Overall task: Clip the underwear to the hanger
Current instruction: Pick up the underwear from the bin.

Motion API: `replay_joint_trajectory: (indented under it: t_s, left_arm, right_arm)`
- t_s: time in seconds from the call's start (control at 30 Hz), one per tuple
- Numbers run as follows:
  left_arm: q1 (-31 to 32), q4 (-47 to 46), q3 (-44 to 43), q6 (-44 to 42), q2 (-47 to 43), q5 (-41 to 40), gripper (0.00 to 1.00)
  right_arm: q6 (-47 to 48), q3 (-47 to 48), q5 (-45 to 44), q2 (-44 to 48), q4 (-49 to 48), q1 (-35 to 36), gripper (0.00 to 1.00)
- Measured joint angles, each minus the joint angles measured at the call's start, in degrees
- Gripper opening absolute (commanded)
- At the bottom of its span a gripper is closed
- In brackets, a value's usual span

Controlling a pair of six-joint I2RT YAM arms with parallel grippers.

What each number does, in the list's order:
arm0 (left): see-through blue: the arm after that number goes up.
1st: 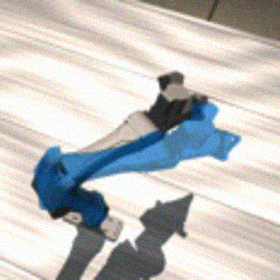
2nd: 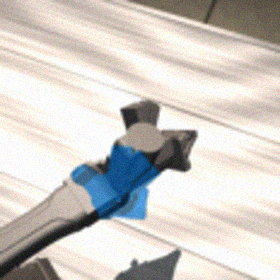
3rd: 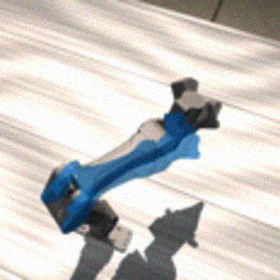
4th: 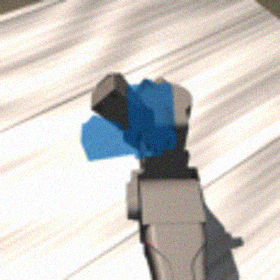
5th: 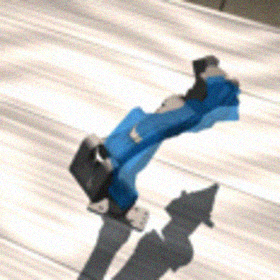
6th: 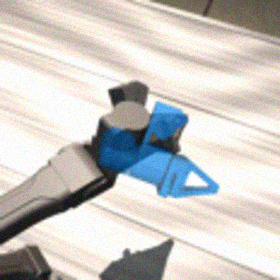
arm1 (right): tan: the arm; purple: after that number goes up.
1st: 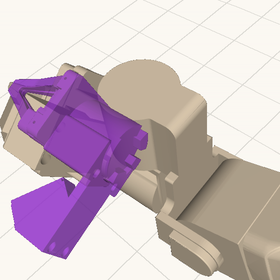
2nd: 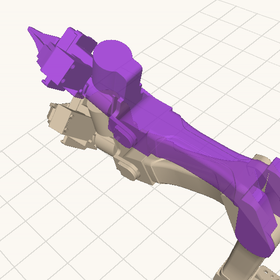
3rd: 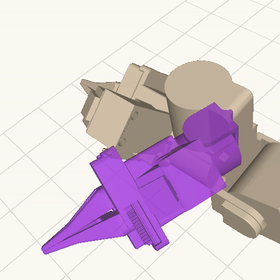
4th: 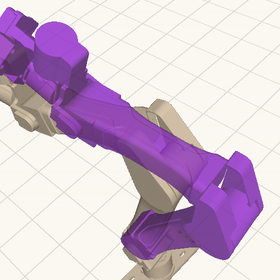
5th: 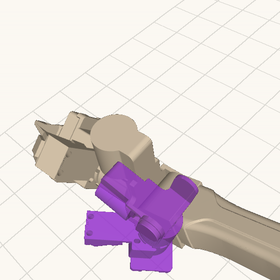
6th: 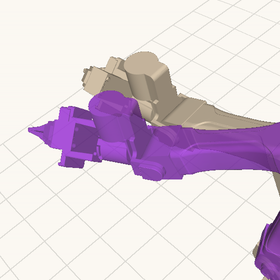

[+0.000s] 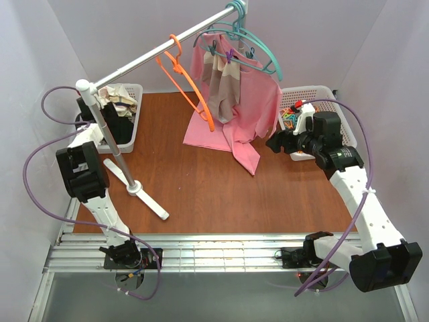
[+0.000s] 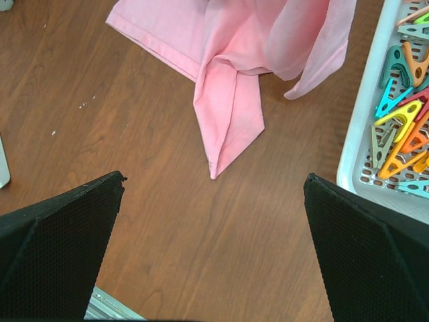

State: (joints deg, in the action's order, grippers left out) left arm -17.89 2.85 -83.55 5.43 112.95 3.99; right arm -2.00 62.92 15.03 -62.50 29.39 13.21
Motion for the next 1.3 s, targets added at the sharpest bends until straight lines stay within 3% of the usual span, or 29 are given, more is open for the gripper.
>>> replay_joint_trajectory:
  t_s: [0.47, 0.77, 1.07, 1.2, 1.3]
  left_arm:
    - [4.5, 0.6, -4.7, 0.0, 9.7, -14.6, 0.78]
    - [5.0, 0.7, -4.5, 0.1, 9.8, -17.0, 0.57]
    - [5.0, 1.0, -3.9, 0.4, 10.0, -16.5, 0.64]
    - [5.1, 1.1, -3.9, 0.6, 10.6, -16.3, 0.45]
    - [5.2, 1.2, -3.9, 0.5, 11.3, -16.0, 0.25]
  right_arm:
    - [-0.7, 0.0, 1.5, -2.6, -1.1, 0.0, 0.99]
    - [-0.7, 0.0, 1.7, -3.0, -1.2, 0.0, 0.98]
    - [-0.7, 0.0, 2.0, -3.0, -1.3, 0.0, 0.99]
    - [-0.7, 0.0, 2.1, -3.0, -1.3, 0.0, 0.99]
    - [-0.7, -0.1, 2.2, -3.0, -1.3, 0.0, 0.99]
